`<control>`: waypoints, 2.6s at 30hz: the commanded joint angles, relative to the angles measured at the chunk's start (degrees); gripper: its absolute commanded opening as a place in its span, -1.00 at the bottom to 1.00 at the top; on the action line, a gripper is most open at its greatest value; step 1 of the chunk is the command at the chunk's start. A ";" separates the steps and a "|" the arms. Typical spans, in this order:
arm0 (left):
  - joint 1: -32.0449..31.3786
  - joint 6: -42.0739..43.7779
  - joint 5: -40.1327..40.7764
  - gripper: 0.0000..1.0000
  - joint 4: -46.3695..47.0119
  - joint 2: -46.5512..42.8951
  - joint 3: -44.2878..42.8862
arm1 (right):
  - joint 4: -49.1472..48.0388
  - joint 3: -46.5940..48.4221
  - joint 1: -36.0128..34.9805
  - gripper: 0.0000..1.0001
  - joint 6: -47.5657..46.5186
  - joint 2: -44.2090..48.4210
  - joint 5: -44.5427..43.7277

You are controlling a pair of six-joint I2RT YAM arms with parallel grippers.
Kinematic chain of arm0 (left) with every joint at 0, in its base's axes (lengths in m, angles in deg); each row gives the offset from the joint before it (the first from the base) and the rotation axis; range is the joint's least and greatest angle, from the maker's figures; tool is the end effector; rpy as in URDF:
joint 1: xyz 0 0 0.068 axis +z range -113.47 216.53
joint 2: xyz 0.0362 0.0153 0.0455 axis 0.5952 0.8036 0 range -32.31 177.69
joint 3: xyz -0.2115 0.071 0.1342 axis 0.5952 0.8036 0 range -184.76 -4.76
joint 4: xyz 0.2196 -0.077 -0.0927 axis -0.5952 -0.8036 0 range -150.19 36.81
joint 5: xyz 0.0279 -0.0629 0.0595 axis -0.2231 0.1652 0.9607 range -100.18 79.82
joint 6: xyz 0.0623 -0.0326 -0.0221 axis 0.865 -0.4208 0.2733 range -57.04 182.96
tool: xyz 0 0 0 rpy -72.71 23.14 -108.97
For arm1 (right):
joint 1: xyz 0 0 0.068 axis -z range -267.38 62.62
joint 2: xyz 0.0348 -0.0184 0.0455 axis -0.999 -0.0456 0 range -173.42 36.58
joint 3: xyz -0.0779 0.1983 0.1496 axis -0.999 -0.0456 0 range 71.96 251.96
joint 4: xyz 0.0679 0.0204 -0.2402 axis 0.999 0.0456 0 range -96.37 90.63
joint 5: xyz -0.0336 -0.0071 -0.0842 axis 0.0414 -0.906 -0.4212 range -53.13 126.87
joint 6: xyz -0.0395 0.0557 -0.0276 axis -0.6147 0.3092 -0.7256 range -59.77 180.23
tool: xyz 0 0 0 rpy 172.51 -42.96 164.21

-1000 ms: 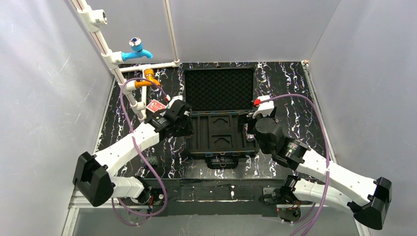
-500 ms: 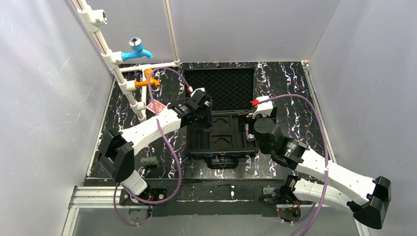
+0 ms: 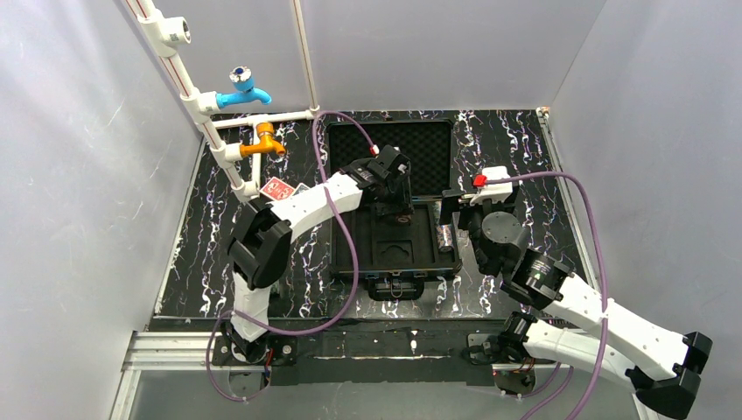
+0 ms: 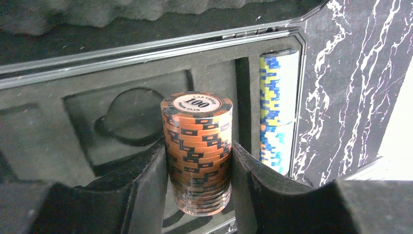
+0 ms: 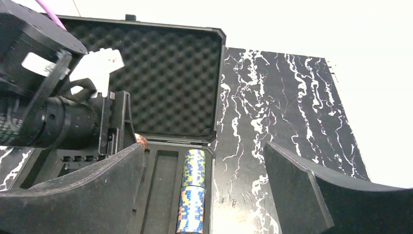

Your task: Pack up texas hold em set

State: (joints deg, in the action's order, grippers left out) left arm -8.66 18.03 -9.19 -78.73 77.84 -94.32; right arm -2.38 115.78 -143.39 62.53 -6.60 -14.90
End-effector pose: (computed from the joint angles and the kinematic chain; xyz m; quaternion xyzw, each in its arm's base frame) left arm 0.3107 -0.3114 0.2257 -0.0012 0.9276 -0.2588 0.2695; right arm 0.1414 0.1233 0.3414 -0.0284 0.7192 0.0234 0.6938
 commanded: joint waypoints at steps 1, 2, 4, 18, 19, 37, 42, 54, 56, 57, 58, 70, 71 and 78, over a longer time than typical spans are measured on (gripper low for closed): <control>-0.18 -0.68 -2.94 -1.00 1.28 1.25 -5.71 | -4.50 2.13 -0.24 1.00 -3.53 1.06 -4.07; -0.24 -0.69 -3.19 -1.00 1.28 2.17 -6.66 | -4.14 2.75 -0.24 1.00 -3.80 1.12 -4.76; -0.25 -0.84 -3.88 -1.00 1.23 3.94 -8.47 | -4.08 4.15 -0.24 1.00 -4.23 1.52 -5.75; -2.04 -1.88 -5.46 -1.00 -0.34 11.21 -15.91 | -5.10 7.87 -0.24 1.00 -9.08 2.19 -8.51; -2.23 -2.21 -5.33 -1.00 -0.46 11.19 -15.66 | -4.86 8.01 -0.24 1.00 -9.07 2.22 -8.43; -3.88 -3.03 -2.64 -0.55 -2.84 12.12 -14.91 | -4.08 8.50 -0.24 1.00 -8.70 1.03 -5.86; -3.92 -2.65 -2.03 -0.28 -2.97 11.97 -14.98 | -4.08 8.04 -0.24 1.00 -8.58 1.18 -6.68; -3.98 -1.67 0.84 0.31 -3.11 9.83 -14.59 | -2.34 7.90 -0.24 1.00 -8.04 0.16 -6.34; -3.99 -1.49 0.96 0.32 -3.15 9.05 -14.28 | -2.37 7.91 -0.24 1.00 -7.93 0.11 -6.16; -4.08 -1.32 1.05 0.32 -3.25 8.40 -14.16 | -2.31 7.95 -0.24 1.00 -7.91 0.01 -6.06; -4.10 -1.05 1.33 0.32 -3.40 7.78 -13.97 | -2.32 7.95 -0.24 1.00 -7.88 -0.10 -5.98; -5.85 0.89 4.32 0.17 -5.13 -1.36 -6.08 | -2.12 8.04 -0.24 1.00 -7.03 -0.73 -5.52; -6.25 1.22 4.02 0.12 -5.13 -1.79 -5.37 | -2.11 8.04 -0.24 1.00 -6.97 -0.81 -5.41; -8.99 3.20 1.57 -0.19 -3.38 -1.50 -1.49 | -2.34 8.21 -0.24 1.00 -6.82 -1.56 -4.73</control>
State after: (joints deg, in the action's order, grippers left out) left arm -16.27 19.63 -6.61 -81.72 78.08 -98.17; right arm -3.12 121.44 -143.39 55.47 -8.00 -19.77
